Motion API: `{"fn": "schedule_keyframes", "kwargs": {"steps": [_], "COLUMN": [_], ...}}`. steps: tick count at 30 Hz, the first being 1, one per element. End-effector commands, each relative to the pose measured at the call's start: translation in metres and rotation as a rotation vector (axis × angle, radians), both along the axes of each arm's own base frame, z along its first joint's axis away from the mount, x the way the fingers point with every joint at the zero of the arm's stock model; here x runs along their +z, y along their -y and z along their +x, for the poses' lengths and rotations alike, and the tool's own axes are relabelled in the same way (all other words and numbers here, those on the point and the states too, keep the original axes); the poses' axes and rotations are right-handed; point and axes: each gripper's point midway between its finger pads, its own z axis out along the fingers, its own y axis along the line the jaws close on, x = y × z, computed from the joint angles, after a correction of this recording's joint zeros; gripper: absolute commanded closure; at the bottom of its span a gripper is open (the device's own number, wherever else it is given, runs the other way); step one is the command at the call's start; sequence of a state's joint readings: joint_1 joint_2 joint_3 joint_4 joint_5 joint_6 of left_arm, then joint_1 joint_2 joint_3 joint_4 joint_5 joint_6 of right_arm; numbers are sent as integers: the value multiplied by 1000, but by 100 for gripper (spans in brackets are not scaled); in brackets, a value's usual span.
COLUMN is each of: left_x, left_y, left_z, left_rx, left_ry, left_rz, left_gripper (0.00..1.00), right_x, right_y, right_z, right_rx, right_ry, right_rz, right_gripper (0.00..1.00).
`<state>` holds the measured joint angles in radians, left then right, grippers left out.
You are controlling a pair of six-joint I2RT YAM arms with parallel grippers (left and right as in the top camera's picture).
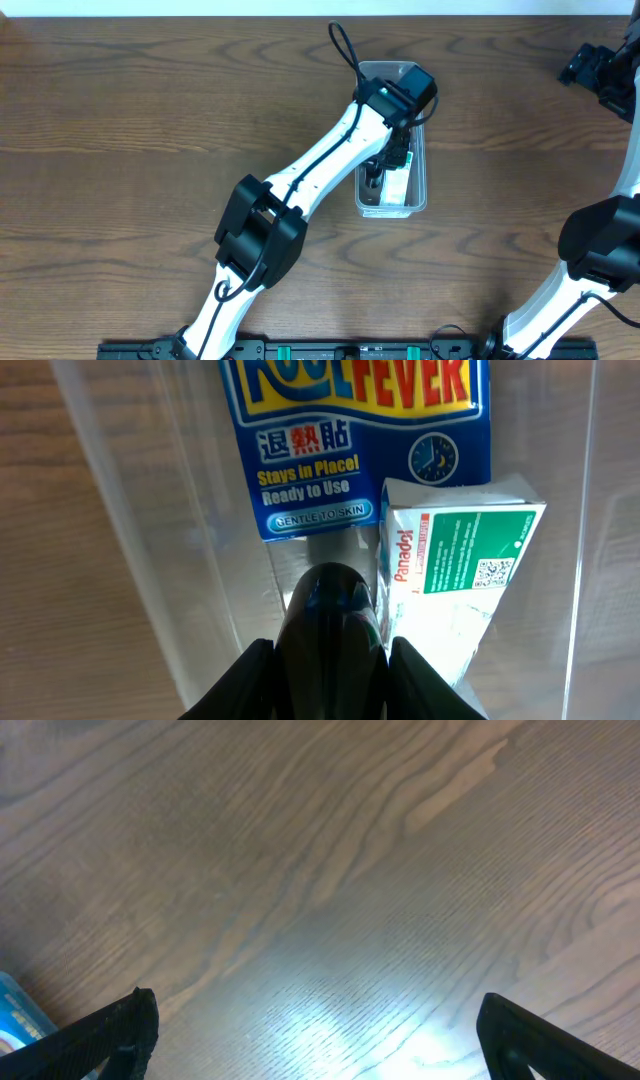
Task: Pack container
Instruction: 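Lower the bottle into the container and open the left gripper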
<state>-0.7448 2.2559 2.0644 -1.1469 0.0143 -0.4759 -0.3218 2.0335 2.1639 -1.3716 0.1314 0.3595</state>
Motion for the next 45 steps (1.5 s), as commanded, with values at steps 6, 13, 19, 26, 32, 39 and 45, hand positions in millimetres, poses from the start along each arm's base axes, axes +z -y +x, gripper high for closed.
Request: {"fn": "schedule_keyframes", "kwargs": {"steps": [6,13,19,26,32,39,45], "left_x": [-18,-22,-22,-21,-21,-21,-20], "left_y": [-3,-4,4,7,9,9,8], "left_z": [-2,-2,-5,-1,1,2,5], "left_rx": [18,28,21,21,13,6,8], "left_ry": [-6,-9,-25,-10,0,5,19], "left_rz": [32,32,-4,-18,-25,-23,-15], "left_gripper": [67,67,67,66,66,50,50], "right_x": [7,7,7,7,7,7,7], "right_y": [3,3,3,3,3,3,3], "right_z": [-4,-4,-4,-4,-4,-4,-4], "right_rx": [-23,-23,-23,-23,-23,-23,-23], "right_ry": [13,13,13,13,13,13,13], "right_rz": [-10,-10,-10,-10,-10,-10,-10], "right_gripper": [1,1,1,1,1,1,1]}}
